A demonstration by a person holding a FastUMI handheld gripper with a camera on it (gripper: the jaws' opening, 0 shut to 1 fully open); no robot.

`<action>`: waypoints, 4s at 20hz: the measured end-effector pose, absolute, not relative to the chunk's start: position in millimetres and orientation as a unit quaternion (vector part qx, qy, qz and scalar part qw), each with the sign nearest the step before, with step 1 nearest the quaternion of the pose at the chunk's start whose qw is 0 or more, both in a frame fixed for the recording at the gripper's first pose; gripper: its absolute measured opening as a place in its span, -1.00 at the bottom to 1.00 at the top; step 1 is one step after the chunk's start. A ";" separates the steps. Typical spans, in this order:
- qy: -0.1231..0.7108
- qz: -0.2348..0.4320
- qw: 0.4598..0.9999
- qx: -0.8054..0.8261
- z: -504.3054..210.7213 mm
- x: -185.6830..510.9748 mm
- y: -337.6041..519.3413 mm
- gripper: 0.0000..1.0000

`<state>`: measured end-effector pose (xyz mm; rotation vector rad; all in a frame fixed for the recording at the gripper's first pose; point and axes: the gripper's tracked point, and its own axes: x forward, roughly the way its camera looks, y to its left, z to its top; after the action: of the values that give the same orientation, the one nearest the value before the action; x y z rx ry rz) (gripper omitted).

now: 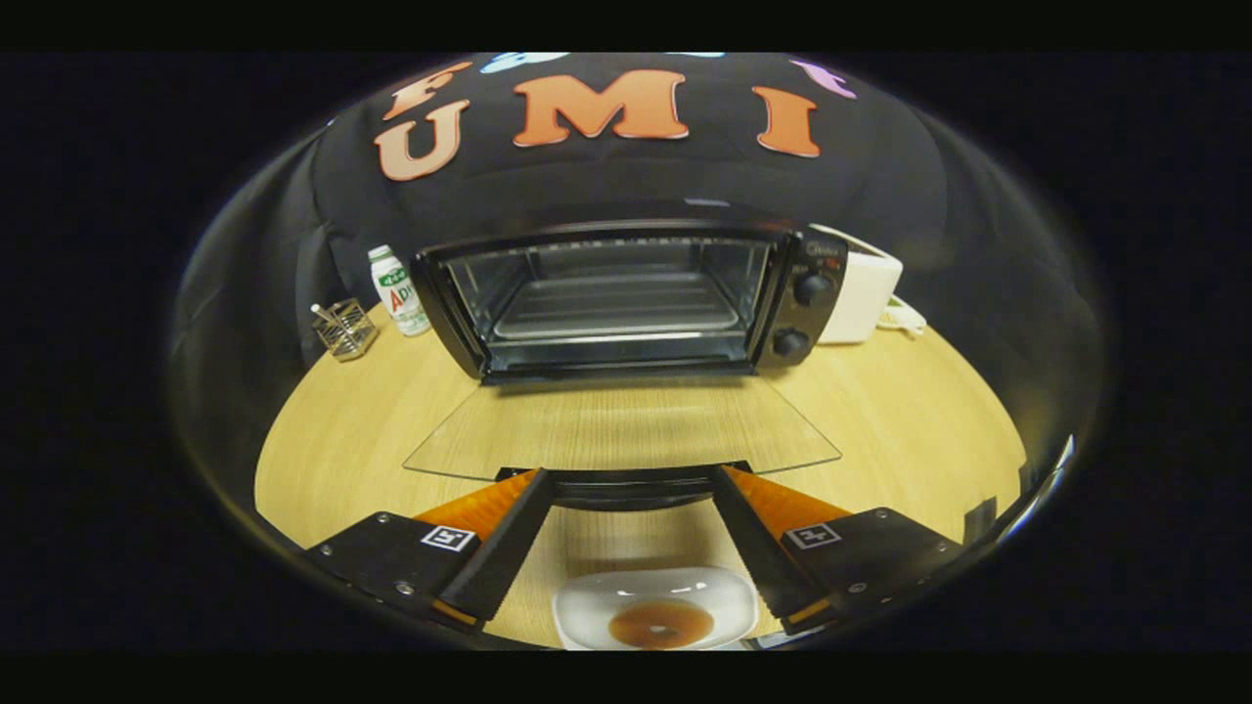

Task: Open the toaster oven, put the food inside, and close the toaster oven door.

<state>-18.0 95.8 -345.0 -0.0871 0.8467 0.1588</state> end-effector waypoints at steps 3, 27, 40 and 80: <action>0.435 0.069 0.897 -0.039 -374.0 -23.4 92.8 0.98; 0.367 0.096 0.924 -0.053 -354.4 -126.5 45.8 0.97; 0.402 0.114 0.905 -0.075 -406.3 -164.5 53.0 0.97; 0.319 0.093 0.908 0.253 -286.8 50.3 140.5 0.34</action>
<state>50.3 140.5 -286.8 0.5230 0.6581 0.1922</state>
